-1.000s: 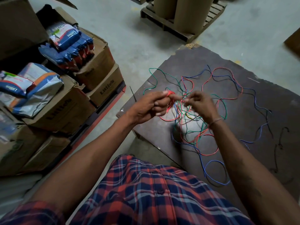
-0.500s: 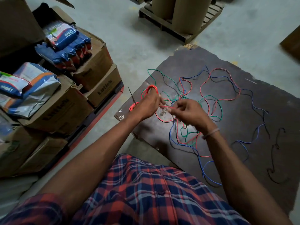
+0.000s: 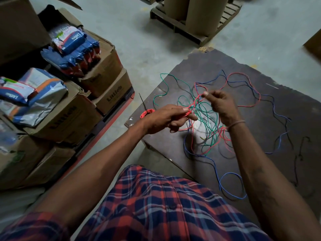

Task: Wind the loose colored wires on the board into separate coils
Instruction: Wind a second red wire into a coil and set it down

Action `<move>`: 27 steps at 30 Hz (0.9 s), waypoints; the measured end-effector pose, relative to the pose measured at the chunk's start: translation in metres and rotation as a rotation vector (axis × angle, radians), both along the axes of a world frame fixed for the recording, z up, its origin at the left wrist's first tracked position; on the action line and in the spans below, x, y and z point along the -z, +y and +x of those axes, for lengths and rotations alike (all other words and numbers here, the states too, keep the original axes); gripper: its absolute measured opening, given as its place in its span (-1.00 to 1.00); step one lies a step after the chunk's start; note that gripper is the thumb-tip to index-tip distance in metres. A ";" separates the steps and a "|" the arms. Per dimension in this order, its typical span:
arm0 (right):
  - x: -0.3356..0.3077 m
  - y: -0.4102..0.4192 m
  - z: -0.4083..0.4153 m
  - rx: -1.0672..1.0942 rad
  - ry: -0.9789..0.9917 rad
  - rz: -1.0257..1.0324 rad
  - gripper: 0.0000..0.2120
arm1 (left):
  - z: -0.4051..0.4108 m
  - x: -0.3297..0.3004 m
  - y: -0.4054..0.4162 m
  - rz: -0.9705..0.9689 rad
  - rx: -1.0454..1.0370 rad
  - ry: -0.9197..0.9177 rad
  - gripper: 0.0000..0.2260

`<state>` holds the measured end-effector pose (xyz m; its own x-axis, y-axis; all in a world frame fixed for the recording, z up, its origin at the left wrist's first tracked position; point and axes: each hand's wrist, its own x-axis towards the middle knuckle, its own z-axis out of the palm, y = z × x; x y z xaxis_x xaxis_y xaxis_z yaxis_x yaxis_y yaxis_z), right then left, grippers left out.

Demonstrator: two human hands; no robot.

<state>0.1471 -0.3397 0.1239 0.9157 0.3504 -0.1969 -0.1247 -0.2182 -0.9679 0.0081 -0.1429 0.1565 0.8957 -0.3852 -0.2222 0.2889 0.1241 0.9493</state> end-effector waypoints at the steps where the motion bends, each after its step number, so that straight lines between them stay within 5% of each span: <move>1: 0.005 0.005 -0.007 -0.024 -0.012 -0.052 -0.83 | 0.002 -0.003 -0.001 -0.074 -0.023 0.005 -0.58; 9: 0.004 0.028 -0.077 -0.565 0.143 -0.202 -0.57 | 0.028 0.000 0.006 -0.334 -0.497 0.038 -0.69; 13: -0.020 0.019 -0.082 -0.696 0.069 -0.222 -0.75 | 0.030 0.023 0.012 -0.023 -0.599 -0.007 -0.65; 18: -0.044 0.002 -0.055 -0.631 0.065 -0.190 -0.83 | 0.023 0.041 0.016 0.805 -0.369 -0.218 -0.68; 24: -0.045 -0.016 -0.019 -0.559 0.016 -0.079 -0.73 | 0.017 0.024 0.005 0.813 -0.099 -0.242 -0.52; 27: -0.043 -0.021 -0.005 -0.518 -0.099 -0.135 -0.76 | 0.015 0.019 0.005 0.577 -0.018 -0.133 -0.44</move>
